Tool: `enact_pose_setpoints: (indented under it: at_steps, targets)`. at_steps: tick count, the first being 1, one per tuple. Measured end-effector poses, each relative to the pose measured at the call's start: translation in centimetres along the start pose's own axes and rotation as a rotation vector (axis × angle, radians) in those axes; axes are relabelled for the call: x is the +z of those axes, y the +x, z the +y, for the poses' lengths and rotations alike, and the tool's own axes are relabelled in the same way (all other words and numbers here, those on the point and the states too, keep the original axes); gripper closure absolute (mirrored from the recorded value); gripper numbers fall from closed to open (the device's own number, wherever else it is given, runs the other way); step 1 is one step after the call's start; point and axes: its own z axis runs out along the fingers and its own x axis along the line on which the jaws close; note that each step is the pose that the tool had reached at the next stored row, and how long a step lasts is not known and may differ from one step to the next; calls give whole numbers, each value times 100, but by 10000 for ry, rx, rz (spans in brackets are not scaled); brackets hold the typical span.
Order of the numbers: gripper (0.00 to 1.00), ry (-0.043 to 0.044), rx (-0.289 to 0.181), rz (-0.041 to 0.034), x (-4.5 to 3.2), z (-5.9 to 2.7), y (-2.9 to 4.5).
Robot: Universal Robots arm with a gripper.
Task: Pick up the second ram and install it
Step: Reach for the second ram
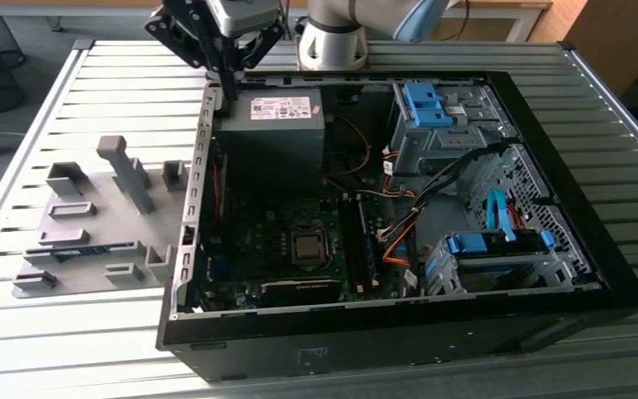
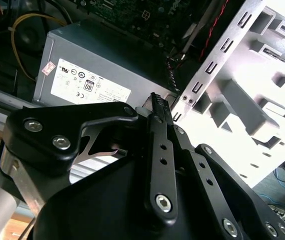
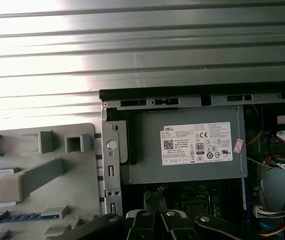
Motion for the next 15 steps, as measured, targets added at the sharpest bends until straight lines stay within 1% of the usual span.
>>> enact_pose_setpoints:
  at_steps: [15]
  targets:
    - [89,0,0,11,10,-4,52]
